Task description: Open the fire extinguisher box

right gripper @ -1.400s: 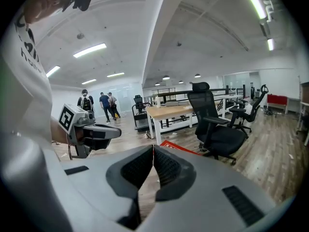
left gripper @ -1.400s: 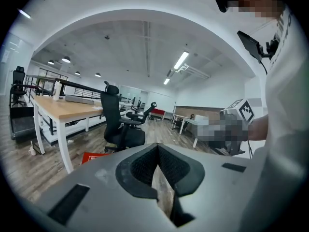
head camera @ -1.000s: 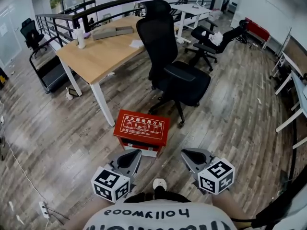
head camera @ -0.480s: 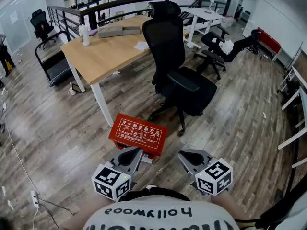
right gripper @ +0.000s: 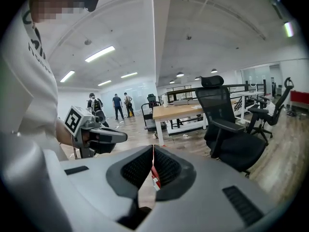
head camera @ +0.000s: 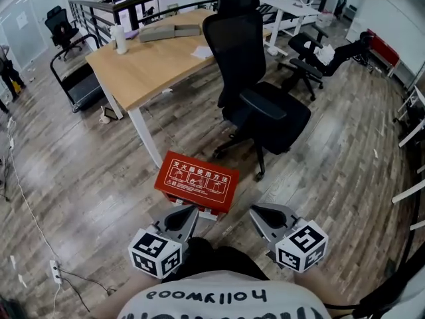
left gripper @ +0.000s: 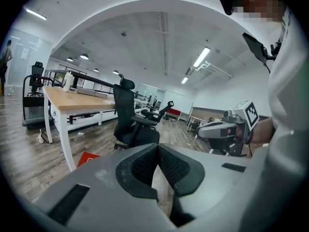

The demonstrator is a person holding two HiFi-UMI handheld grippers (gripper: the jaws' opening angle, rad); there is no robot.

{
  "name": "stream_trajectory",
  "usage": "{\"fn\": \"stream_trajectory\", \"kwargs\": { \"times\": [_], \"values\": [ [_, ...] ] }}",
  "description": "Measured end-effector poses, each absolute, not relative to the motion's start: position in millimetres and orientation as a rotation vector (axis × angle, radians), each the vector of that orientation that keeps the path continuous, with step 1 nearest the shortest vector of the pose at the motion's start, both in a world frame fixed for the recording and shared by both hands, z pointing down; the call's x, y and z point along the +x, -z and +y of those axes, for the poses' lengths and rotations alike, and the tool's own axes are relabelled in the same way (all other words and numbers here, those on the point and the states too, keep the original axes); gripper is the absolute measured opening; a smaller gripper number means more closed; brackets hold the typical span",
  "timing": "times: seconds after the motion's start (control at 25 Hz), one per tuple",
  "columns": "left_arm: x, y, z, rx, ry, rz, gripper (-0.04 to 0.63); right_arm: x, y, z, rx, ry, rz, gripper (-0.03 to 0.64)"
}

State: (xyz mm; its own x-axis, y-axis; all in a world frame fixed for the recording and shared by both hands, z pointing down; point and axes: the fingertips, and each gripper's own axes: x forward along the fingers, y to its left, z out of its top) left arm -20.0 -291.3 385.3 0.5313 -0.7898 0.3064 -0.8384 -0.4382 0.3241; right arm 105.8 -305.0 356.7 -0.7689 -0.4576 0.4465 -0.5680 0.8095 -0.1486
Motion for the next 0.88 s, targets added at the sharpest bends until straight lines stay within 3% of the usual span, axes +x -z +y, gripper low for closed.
{"fn": "stream_trajectory", "kwargs": {
  "times": [0.4,0.68,0.88],
  "values": [
    [-38,-454,-313,2.189,-0.173,-1.256,0.006,83,-406,-314,0.79,-0.573,-2.593,0.011],
    [-55,-551,-317,2.03,-0.208,-1.22,0.006,48,-471,-313,0.703,-0.912,-2.623,0.011],
    [-57,-614,-329,2.018,-0.156,-1.155,0.006,28,-533,-294,0.568,-0.949,-2.536,0.011]
  ]
}}
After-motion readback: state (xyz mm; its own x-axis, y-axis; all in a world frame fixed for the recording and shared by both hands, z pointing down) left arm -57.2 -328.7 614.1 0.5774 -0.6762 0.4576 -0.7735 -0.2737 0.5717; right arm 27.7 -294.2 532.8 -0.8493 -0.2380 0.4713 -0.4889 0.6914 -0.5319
